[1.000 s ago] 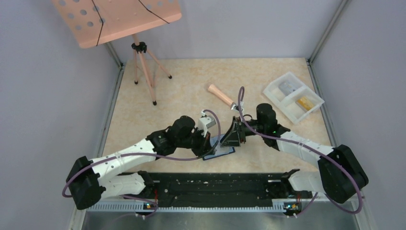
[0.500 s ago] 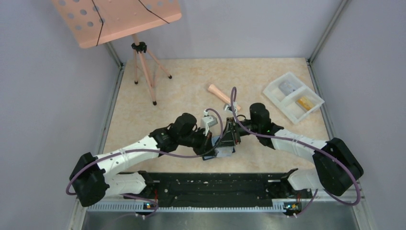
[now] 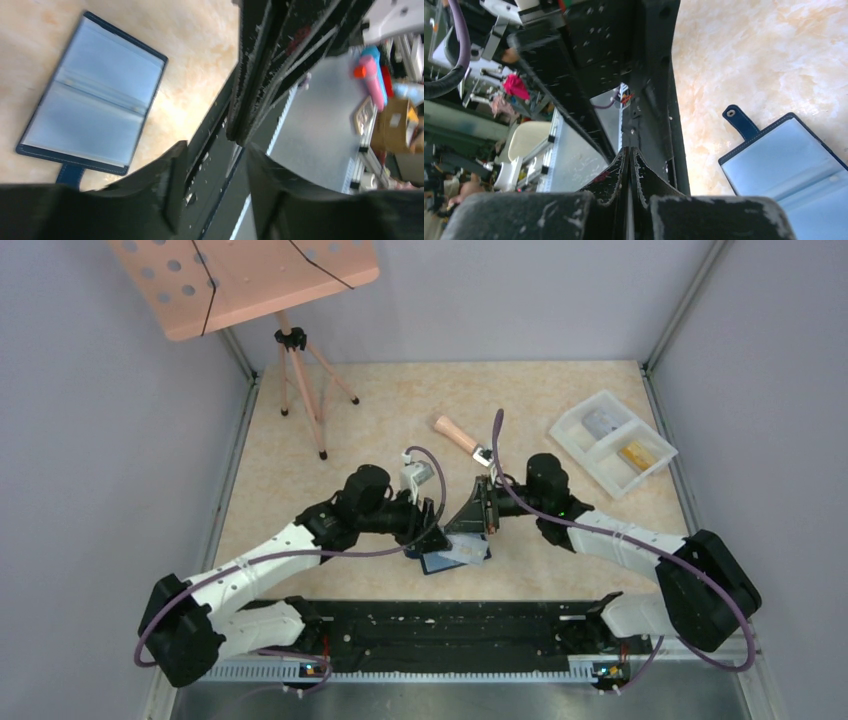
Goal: Take the credit cards out of the card holder
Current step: Remove the credit card from the card holder.
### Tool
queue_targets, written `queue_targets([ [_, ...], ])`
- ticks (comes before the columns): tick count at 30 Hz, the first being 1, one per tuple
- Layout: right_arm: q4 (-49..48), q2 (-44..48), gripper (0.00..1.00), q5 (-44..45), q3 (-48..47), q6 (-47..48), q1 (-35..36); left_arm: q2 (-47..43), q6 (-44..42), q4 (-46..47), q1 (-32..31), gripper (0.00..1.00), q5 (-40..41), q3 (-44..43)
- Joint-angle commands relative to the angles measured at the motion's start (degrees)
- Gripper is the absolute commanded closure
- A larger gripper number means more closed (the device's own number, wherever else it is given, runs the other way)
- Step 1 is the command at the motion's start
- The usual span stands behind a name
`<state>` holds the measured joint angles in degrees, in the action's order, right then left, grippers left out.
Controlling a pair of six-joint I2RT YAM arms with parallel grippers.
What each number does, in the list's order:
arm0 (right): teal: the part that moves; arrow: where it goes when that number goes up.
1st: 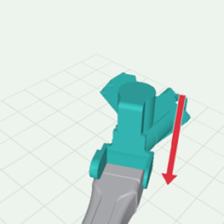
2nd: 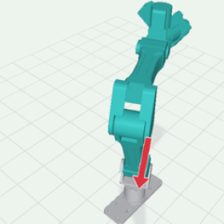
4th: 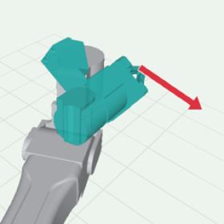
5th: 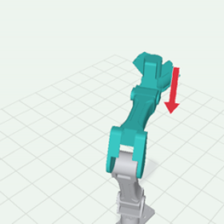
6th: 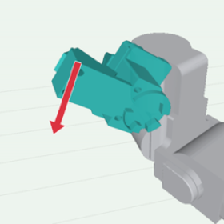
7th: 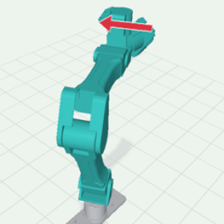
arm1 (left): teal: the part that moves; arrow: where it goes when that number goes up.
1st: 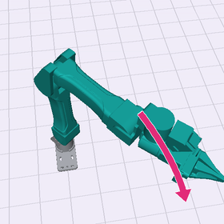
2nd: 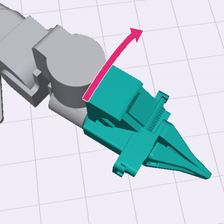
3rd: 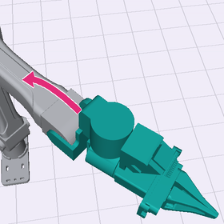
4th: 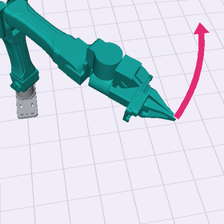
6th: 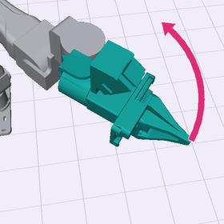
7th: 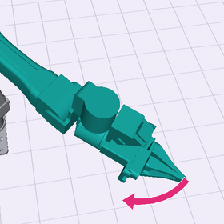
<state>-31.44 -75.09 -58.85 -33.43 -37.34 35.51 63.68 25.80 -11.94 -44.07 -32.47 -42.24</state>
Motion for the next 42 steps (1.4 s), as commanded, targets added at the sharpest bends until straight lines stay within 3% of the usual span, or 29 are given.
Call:
queue_targets([
  [1, -3.6, 4.2, 1.0, 10.95, -1.29, -8.4, 0.16, -4.37, 3.58, 6.96, 1.45, 0.39, 4.27, 2.2],
  [5, -12.28, 6.56, 1.0, 21.76, 3.3, -21.58, -1.27, -6.09, 7.5, 12.98, 1.8, 0.36, 6.51, 4.36],
  [9, -20.14, 9.45, 1.0, 30.87, 7.1, -28.5, -1.32, -6.63, 11.94, 20.16, 1.88, 0.34, 8.6, 6.89],
  [17, -21.15, 17.24, 1.0, 51.66, 12.95, -33.29, 0.4, -0.18, 24.43, 45.97, 1.89, 0.33, 2.63, 11.6],
  [25, -21.22, 22.28, 1.0, 61.48, 18.67, -35.67, 1.91, 8.1, 29.49, 54.97, 1.89, 0.36, -1.7, 7.78],
  [29, -22.66, 23.14, 1.0, 63.31, 21.08, -36.99, 2.02, 11.37, 31.27, 58.51, 1.89, 0.47, -3.28, 6.76],
  [33, -21.89, 22.83, 1.0, 62.02, 21.4, -35.7, 1.98, 12.34, 31.53, 59.86, 2.14, 0.8, -3.43, 7.11],
  [36, -21.47, 22.56, 1.0, 57.48, 21.18, -31.3, 1.26, 11.42, 31.06, 58.03, 4.05, 0.98, -4.14, 7.96],
  [42, -10.46, 23.59, 0.75, 38.34, 16.18, -17.09, -5.58, 7.37, 26.08, 46.64, 8.67, 1.0, -7.72, 8.79],
])
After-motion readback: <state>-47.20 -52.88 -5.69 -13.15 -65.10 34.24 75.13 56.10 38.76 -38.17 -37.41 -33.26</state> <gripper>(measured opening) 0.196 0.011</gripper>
